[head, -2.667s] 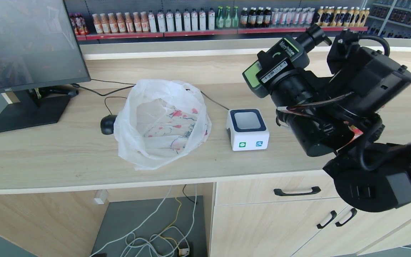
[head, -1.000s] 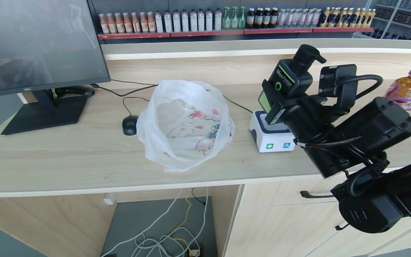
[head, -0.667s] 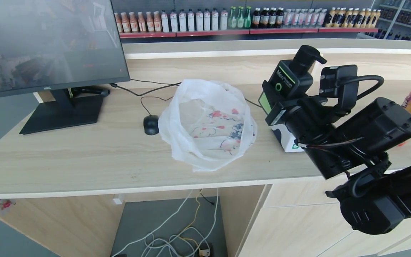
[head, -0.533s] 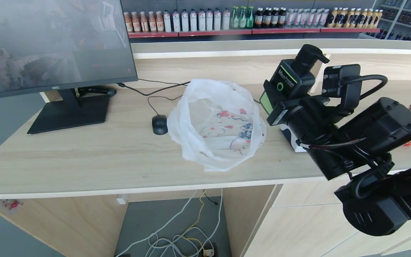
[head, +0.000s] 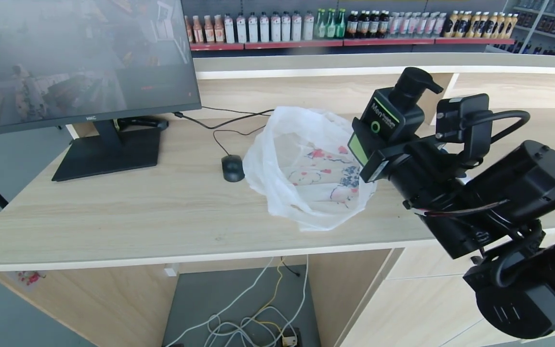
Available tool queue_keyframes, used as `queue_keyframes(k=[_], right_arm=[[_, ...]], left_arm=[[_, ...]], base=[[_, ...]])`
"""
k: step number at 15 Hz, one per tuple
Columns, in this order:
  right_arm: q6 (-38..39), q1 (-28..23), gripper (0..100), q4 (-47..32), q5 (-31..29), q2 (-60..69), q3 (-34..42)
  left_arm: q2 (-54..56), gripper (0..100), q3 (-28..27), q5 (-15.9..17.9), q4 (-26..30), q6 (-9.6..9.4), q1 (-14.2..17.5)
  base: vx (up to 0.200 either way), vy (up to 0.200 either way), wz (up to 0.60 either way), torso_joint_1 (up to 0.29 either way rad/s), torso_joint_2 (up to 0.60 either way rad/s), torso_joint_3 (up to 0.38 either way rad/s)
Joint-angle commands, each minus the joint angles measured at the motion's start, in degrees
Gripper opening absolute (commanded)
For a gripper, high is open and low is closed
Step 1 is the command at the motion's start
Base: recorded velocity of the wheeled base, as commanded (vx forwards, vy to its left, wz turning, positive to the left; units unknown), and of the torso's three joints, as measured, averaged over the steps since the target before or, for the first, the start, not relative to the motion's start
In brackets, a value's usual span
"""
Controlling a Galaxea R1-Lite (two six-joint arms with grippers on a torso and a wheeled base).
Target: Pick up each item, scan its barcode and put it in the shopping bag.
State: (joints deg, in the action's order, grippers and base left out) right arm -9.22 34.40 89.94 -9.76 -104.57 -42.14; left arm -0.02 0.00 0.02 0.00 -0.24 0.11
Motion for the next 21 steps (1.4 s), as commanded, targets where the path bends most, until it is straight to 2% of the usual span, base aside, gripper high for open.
queue_keyframes(k=[1, 3, 4, 6, 9, 13, 16, 21], right_arm=[[-0.19, 2.07, 0, 0.06, -0.08, -1.07, -0.04], [-1.59, 2.6, 0, -1.26, -0.25, -2.74, -1.89], [-1.77, 2.69, 0, -4.42, -0.17, -3.45, -4.35], [-1.77, 3.13, 0, -11.72, -0.17, -4.94, -12.35], [-1.77, 3.13, 0, -18.66, -0.08, -8.72, -23.34], [-1.59, 3.13, 0, -24.02, 0.01, -12.5, -31.69], [-1.59, 3.13, 0, -24.38, 0.01, -15.14, -34.23], [-1.59, 3.13, 0, -24.38, 0.01, -16.98, -34.32]], left_arm=[[0.02, 100, 0.0, -0.02, 0.0, -0.02, 0.07], [0.02, 100, 0.0, 0.06, 0.0, -0.02, 0.07], [0.02, 100, 0.0, 0.06, 0.0, -0.02, 0.07], [0.02, 100, 0.0, -0.02, 0.0, -0.02, 0.07], [0.02, 100, 0.0, -0.02, 0.0, -0.02, 0.07], [0.02, 100, 0.0, -0.02, 0.0, -0.02, 0.07], [0.02, 100, 0.0, -0.02, 0.0, -0.02, 0.07], [0.02, 100, 0.0, 0.06, 0.0, -0.02, 0.07]], base=[[0.0, 0.0, 0.0, 0.0, 0.0, 0.0], [0.0, 0.0, 0.0, 0.0, 0.0, 0.0], [0.0, 0.0, 0.0, 0.0, 0.0, 0.0], [0.0, 0.0, 0.0, 0.0, 0.0, 0.0], [0.0, 0.0, 0.0, 0.0, 0.0, 0.0], [0.0, 0.0, 0.0, 0.0, 0.0, 0.0], [0.0, 0.0, 0.0, 0.0, 0.0, 0.0], [0.0, 0.0, 0.0, 0.0, 0.0, 0.0]])
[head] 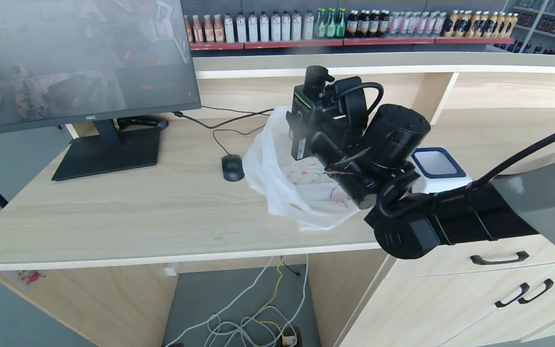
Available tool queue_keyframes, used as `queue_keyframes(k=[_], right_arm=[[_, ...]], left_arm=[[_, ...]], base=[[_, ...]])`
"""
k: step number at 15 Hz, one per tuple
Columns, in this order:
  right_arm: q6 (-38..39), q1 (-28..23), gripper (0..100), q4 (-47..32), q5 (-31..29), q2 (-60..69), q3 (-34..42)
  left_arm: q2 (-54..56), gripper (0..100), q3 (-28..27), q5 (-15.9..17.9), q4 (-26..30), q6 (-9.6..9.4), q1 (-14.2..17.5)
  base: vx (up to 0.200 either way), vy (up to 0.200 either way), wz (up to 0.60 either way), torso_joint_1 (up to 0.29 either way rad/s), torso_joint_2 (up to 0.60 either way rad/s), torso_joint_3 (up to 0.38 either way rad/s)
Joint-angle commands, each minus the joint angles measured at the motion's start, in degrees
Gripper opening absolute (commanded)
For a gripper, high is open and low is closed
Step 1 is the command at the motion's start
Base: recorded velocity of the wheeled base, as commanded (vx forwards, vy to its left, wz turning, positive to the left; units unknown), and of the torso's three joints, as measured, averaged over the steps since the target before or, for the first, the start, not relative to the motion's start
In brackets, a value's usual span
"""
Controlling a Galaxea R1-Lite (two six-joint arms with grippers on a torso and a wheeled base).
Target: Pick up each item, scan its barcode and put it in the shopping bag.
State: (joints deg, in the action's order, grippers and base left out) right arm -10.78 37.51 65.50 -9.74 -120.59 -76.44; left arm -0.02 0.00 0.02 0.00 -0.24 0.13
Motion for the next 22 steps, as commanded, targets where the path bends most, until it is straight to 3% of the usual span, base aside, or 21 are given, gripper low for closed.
queue_keyframes(k=[1, 12, 22], right_arm=[[-0.03, 0.02, 0, 0.07, -0.02, -1.67, -0.21], [0.05, -1.3, 0, -0.81, -0.1, -9.23, -9.79], [1.2, -3.58, 0, -2.13, -0.19, -13.09, -11.28]], left_arm=[[0.02, 100, 0.0, -0.02, 0.0, -0.02, 0.04], [0.02, 100, 0.0, -0.02, 0.0, -0.02, 0.04], [0.02, 100, 0.0, 0.06, 0.0, -0.02, 0.04]], base=[[0.0, 0.0, 0.0, 0.0, 0.0, 0.0], [0.0, 0.0, 0.0, 0.0, 0.0, 0.0], [0.0, 0.0, 0.0, 0.0, 0.0, 0.0]])
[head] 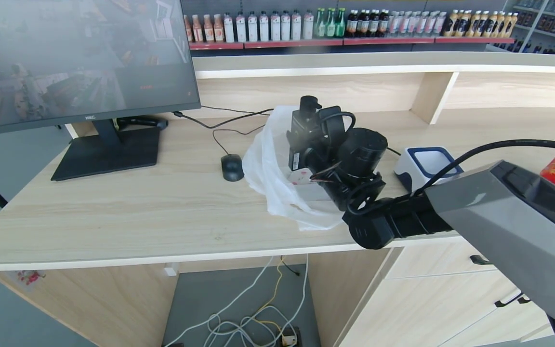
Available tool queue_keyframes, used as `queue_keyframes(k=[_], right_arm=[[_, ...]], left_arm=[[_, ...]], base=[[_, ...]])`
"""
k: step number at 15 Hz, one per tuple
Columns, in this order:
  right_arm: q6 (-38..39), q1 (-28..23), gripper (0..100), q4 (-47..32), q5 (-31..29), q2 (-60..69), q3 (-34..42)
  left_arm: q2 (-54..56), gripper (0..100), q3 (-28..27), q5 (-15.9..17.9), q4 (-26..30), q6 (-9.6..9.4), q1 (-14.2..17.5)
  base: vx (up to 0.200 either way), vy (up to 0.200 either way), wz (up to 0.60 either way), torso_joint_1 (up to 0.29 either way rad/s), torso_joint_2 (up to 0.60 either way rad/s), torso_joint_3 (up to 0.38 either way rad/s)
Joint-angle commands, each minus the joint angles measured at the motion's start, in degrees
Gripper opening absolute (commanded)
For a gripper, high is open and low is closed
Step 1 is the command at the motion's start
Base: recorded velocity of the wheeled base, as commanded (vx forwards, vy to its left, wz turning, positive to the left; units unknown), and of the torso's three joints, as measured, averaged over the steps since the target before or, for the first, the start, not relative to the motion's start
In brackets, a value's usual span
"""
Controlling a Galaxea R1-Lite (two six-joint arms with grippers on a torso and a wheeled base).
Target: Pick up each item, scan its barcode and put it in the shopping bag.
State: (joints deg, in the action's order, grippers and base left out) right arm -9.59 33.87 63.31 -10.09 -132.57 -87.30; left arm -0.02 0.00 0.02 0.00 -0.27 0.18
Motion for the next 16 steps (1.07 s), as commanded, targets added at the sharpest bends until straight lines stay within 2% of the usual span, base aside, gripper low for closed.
queue_keyframes(k=[1, 8, 16], right_arm=[[0.01, 0.06, 0, 0.06, 0.16, -1.81, -0.51], [0.37, 0.06, 0, 0.06, 0.34, -6.21, -3.76], [1.24, 0.06, 0, 0.15, 0.34, -7.09, -3.93]], left_arm=[[0.02, 100, 0.0, 0.06, 0.0, 0.0, -0.01], [0.02, 100, 0.0, -0.02, 0.0, 0.0, -0.01], [0.02, 100, 0.0, 0.06, 0.0, 0.0, -0.01]], base=[[0.0, 0.0, 0.0, 0.0, 0.0, 0.0], [0.0, 0.0, 0.0, 0.0, 0.0, 0.0], [0.0, 0.0, 0.0, 0.0, 0.0, 0.0]])
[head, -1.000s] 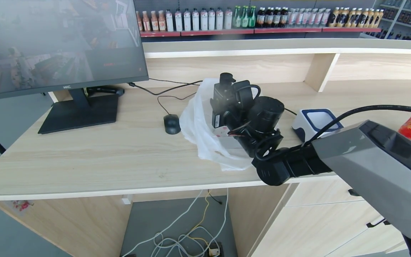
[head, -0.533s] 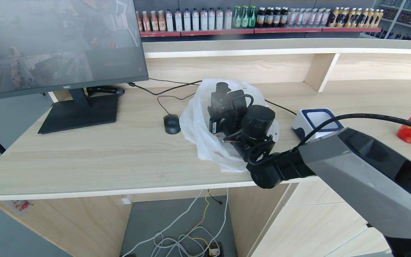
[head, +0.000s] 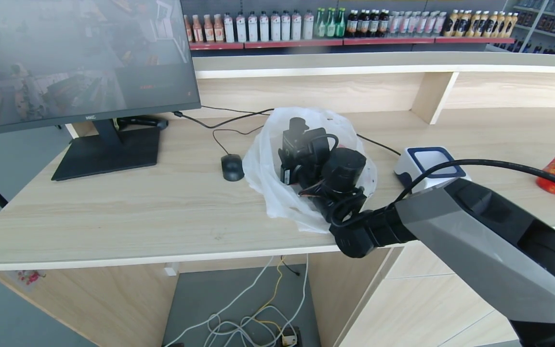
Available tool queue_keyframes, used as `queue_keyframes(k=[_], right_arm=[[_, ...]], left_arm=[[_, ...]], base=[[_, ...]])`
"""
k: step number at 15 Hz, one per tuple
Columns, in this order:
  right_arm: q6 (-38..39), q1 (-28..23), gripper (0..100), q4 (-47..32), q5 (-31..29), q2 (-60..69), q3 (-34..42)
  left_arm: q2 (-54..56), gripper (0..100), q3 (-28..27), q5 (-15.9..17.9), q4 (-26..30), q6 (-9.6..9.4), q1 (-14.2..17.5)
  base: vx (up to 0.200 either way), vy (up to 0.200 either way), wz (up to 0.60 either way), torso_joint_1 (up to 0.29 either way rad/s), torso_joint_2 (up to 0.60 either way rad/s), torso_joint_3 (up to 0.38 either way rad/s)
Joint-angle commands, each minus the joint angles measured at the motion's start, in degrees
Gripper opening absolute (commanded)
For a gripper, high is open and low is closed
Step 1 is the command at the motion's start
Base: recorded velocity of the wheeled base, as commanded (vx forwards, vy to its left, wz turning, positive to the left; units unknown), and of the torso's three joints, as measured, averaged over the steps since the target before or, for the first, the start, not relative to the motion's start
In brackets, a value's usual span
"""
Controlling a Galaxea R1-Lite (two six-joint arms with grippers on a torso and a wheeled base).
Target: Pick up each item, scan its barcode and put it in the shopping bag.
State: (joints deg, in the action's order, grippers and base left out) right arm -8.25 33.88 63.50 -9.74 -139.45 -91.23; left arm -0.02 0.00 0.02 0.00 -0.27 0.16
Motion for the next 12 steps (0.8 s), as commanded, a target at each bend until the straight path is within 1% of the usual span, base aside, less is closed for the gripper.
queue_keyframes(k=[1, 12], right_arm=[[-0.01, 0.05, 0, -0.04, -0.02, -0.3, 0.0], [0.78, 0.22, 0, 0.48, -0.02, -1.0, -0.17]], left_arm=[[0.02, 100, 0.0, 0.06, 0.0, 0.0, 0.02], [0.02, 100, 0.0, -0.02, 0.0, 0.0, 0.02]], base=[[0.0, 0.0, 0.0, 0.0, 0.0, 0.0], [0.0, 0.0, 0.0, 0.0, 0.0, 0.0]])
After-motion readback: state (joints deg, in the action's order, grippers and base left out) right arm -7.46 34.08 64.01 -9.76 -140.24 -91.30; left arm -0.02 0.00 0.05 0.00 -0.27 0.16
